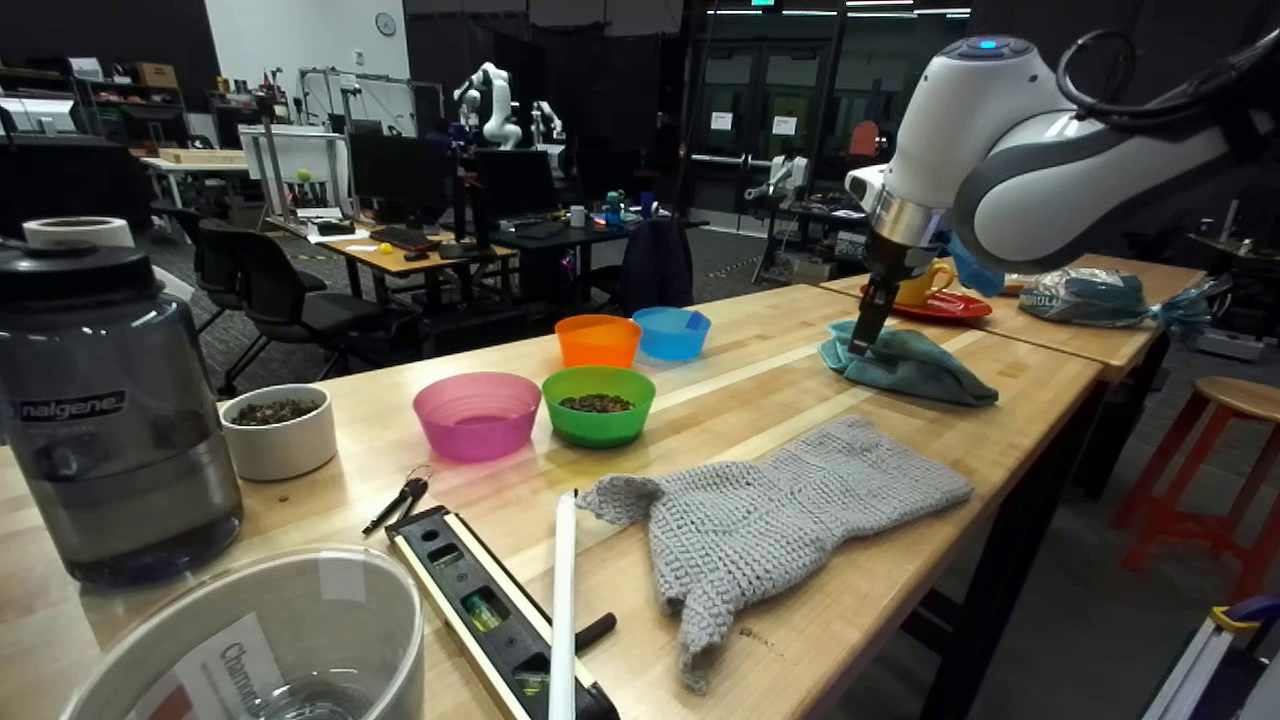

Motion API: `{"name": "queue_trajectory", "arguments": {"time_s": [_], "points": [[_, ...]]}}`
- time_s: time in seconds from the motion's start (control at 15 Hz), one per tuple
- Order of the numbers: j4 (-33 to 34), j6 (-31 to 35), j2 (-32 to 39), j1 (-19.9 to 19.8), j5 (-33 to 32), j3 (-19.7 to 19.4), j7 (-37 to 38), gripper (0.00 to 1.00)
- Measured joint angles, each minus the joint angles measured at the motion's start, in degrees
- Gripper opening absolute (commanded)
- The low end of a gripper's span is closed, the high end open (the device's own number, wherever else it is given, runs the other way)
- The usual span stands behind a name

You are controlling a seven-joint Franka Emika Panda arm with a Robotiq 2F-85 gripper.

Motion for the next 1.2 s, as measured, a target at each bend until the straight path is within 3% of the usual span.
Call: {"name": "queue_trajectory", "arguments": {"time_s": [0.07, 0.2, 0.47, 0.73, 1.2], "points": [[-0.21, 0.73, 0.36, -0.28, -0.88, 0.18, 0.39, 0.74], [-0.37, 2.24, 1.15, -1.02, -2.93, 0.52, 1.18, 0.61], [-0.30, 4.77, 2.46, -2.54, -6.92, 0.83, 3.45, 0.27], [-0.22, 5.35, 2.90, -3.03, -8.31, 0.84, 4.54, 0.01], [-0.18, 5.34, 2.75, -2.76, -7.77, 0.64, 4.30, 0.00]]}}
